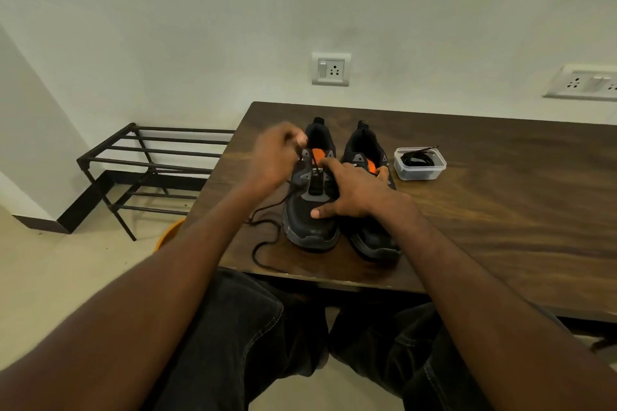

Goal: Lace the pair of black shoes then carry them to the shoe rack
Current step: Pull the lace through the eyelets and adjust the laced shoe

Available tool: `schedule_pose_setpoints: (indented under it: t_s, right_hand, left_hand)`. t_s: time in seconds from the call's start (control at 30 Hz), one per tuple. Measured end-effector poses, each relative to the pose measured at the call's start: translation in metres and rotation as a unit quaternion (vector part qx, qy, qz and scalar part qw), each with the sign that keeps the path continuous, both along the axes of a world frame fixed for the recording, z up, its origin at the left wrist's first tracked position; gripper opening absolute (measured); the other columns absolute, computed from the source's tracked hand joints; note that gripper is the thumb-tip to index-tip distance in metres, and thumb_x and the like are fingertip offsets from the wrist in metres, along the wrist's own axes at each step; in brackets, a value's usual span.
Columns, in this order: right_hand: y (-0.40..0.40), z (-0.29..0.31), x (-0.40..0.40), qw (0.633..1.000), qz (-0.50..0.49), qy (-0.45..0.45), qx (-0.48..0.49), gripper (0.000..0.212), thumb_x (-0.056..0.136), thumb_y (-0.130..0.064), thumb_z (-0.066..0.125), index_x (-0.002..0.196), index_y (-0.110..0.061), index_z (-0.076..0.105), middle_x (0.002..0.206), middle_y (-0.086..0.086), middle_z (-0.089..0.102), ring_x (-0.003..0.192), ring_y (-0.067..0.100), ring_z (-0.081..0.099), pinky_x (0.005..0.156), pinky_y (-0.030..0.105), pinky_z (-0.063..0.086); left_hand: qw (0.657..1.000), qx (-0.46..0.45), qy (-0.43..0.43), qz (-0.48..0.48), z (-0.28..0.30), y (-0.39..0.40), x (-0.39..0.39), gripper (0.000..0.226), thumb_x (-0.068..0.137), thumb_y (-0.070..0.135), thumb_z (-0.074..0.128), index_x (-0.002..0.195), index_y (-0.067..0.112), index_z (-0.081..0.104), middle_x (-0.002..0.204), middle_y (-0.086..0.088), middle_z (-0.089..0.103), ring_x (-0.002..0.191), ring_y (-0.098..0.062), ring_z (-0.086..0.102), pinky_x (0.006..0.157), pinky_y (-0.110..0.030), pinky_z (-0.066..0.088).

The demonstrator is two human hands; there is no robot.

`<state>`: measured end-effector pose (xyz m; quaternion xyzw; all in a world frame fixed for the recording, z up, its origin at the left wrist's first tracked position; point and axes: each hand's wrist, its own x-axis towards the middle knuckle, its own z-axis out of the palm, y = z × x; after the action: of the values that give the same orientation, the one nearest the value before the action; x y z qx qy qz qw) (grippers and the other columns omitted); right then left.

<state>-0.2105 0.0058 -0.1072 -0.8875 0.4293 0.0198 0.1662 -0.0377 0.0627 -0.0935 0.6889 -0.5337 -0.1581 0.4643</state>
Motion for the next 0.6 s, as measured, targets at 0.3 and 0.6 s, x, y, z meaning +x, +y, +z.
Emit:
schedule_pose_setpoints:
  t_s: [0.3, 0.6]
  right_hand:
    - [-0.002, -0.001, 0.002, 1.0, 0.005, 0.0, 0.008, 0.113, 0.074, -0.067, 0.082, 0.16, -0.042, 0.013, 0.163, 0.002, 0.041, 0.152, 0.033, 0.035, 0.117, 0.08, 0.002]
    - [-0.002, 0.001, 0.0, 1.0, -0.011, -0.012, 0.025, 0.113, 0.075, -0.064, 0.083, 0.16, -0.042, 0.013, 0.164, -0.003, 0.041, 0.151, 0.031, 0.037, 0.118, 0.077, 0.006]
  left_hand:
    - [0.979, 0.06, -0.174, -0.09, -0.025, 0.003, 0.009, 0.013, 0.091, 0.032, 0.077, 0.097, 0.02, 0.076, 0.097, 0.005, 0.061, 0.088, -0.01, 0.061, 0.078, -0.025, 0.05]
    - [0.997, 0.047, 0.012, -0.067, -0.009, -0.001, -0.008, 0.018, 0.103, 0.011, 0.056, 0.091, 0.017, 0.067, 0.089, -0.003, 0.07, 0.08, -0.011, 0.066, 0.068, -0.026, 0.049]
